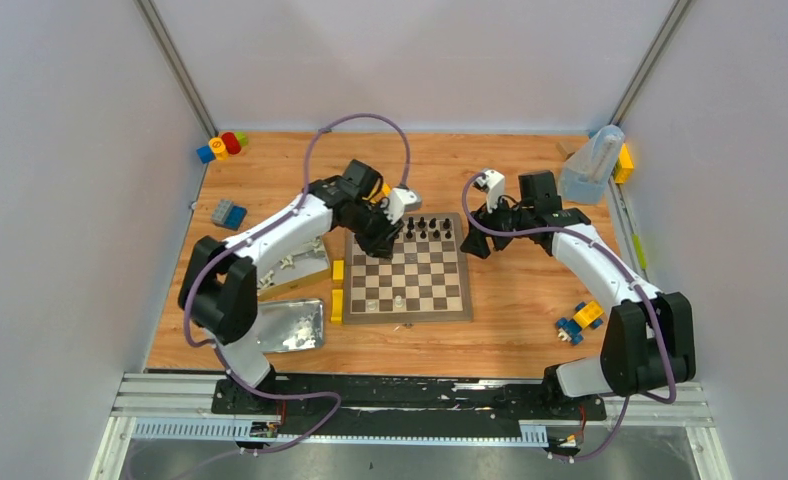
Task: Set up the chess pieces on the board
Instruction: Place the chess piece on the chessboard, then pick up the chess piece from the chessboard.
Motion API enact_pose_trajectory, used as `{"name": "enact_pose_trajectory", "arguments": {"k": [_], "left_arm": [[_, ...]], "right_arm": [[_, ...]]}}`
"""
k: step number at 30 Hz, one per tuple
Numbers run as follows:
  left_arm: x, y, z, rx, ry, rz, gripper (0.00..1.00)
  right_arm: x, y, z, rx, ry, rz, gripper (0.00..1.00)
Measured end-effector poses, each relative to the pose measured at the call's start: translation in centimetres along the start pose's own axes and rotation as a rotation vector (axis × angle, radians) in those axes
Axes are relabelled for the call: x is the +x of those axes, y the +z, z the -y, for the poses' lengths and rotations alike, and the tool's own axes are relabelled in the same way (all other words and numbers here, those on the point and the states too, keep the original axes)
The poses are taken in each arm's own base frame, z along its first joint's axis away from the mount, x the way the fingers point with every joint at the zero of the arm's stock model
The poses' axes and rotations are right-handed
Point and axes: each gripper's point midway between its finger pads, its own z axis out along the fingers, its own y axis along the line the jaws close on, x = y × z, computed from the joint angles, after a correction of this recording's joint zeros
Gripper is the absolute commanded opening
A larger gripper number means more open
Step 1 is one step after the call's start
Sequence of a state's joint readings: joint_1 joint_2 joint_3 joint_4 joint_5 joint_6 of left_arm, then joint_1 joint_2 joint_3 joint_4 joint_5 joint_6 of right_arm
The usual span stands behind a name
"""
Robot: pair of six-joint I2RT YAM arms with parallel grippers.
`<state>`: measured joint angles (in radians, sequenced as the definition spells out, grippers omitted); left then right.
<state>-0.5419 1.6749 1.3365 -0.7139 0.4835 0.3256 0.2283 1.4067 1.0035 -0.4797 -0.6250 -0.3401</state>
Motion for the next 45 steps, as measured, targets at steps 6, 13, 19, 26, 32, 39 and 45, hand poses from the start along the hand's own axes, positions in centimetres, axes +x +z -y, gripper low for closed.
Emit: {"name": "enact_pose_trajectory", "arguments": {"k": [6, 13, 19, 26, 32, 39, 45], "left_arm": [[0.7, 5.4, 1.7, 0.063, 0.004, -0.115, 0.28], [2.3, 8.0, 1.8, 0.066, -0.036, -0.189, 0.54], [1.9, 7.7, 1.3, 0.028, -0.033, -0.181, 0.78], [0.1, 2.4, -0.9, -0.054, -0.053, -0.061, 0.82], [1.4, -4.2, -4.7, -0.169, -0.139, 0.056, 0.79], [5.2, -8.4, -5.7, -0.245, -0.225, 0.094, 0.77], [6.2, -9.7, -5.9, -0.272, -0.244, 0.113, 0.77]], "right_arm": [[-0.1, -0.3, 0.2, 0.024, -0.008, 0.001, 0.64], [0.2, -0.6, 0.3, 0.041, -0.01, -0.006, 0.64], [0.2, -0.5, 0.1, 0.03, -0.008, -0.007, 0.64], [0.7, 1.4, -1.7, -0.043, -0.018, -0.05, 0.64], [0.4, 4.9, -5.7, -0.146, -0.09, -0.106, 0.62], [-0.3, 8.8, -9.2, -0.221, -0.174, -0.144, 0.57], [-0.2, 11.3, -9.9, -0.246, -0.214, -0.179, 0.56]]}}
